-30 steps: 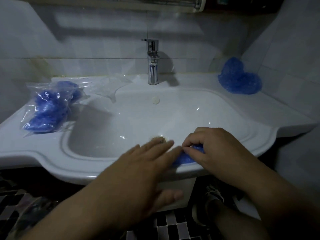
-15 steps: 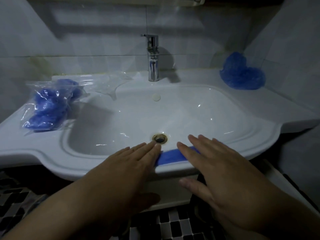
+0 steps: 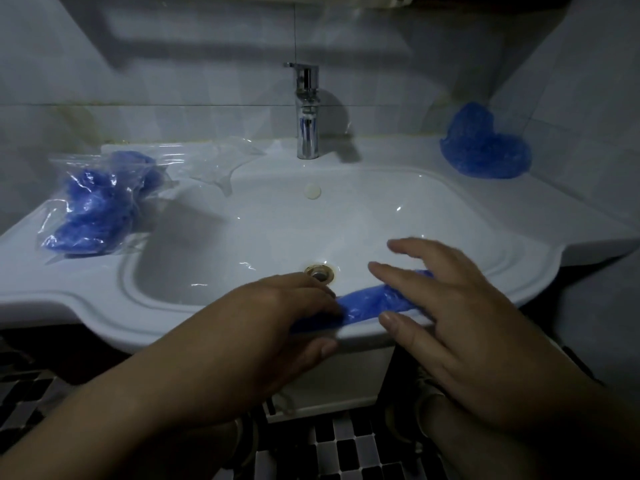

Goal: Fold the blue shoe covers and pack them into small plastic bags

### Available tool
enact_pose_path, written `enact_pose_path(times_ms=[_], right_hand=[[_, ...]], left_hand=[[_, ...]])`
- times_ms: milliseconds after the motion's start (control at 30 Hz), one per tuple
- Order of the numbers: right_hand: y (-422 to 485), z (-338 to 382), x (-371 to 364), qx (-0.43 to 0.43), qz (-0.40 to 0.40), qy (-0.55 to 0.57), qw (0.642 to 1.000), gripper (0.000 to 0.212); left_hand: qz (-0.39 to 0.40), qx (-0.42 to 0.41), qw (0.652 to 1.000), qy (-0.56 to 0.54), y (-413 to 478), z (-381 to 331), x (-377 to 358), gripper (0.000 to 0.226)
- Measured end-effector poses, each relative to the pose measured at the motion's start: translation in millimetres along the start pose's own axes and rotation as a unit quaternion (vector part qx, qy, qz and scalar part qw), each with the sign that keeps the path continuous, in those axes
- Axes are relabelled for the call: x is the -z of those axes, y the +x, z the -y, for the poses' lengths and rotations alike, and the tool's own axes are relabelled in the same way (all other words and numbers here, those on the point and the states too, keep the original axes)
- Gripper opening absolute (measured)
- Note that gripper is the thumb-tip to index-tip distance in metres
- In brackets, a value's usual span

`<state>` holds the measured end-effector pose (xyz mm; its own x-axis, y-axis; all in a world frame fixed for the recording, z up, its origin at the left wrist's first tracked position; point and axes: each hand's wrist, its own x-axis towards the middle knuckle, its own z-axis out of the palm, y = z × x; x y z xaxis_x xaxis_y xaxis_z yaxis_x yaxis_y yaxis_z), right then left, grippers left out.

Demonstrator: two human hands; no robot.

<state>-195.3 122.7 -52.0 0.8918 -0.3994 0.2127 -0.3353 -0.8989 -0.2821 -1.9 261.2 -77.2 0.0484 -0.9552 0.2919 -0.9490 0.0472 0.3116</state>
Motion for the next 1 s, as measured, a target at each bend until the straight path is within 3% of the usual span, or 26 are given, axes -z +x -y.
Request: enact_pose_path(times_ms=[67,233,333,400,567,700,800,900,1000], right_hand=[[0.4,4.4,-2.4,0.037,-0.084,0.010,0.996,0.050],[7.2,6.3,-17.6,0.044,-0.044,0.022,0.998,0.048],[7.1,3.1,-18.1,0.039,-0.032,0.074,0.996,0.051],[4.7,0.5,-19.5,0.033,-0.029,0.093,0.995,0.051],[1.0,-1.9,-15.4,0.102,-0.090,0.159,0.978,0.026],[-2.5,-0.3,-13.1,0.146,-0.077,0.191,0.967,0.020],[-2.3,1.2,-15.1,0.143,-0.073,0.193,0.968,0.003],[-1.1,4.0,-15.4,0.111,-0.060,0.202,0.971,0.022],[0.8,7.1,-17.5,0.095,-0.072,0.212,0.970,0.020]], left_hand=[[-0.008,-0.015,1.000,-0.001,-0.4,-4.9,5.2,0.038],[-0.004,-0.020,0.999,-0.044,3.0,-13.6,20.1,0.056],[0.020,0.015,0.990,-0.137,6.0,-7.6,20.6,0.035],[0.030,0.015,0.990,-0.136,9.7,-4.9,19.8,0.024],[-0.006,-0.001,1.000,-0.007,14.3,-8.7,9.8,0.022],[-0.028,0.020,0.998,-0.055,16.5,-13.8,4.9,0.018],[-0.019,0.027,0.997,-0.075,16.4,-14.9,6.7,0.017],[0.000,0.008,0.993,-0.114,14.3,-19.0,12.8,0.033],[0.026,0.028,0.981,-0.192,11.8,-23.4,19.1,0.044]])
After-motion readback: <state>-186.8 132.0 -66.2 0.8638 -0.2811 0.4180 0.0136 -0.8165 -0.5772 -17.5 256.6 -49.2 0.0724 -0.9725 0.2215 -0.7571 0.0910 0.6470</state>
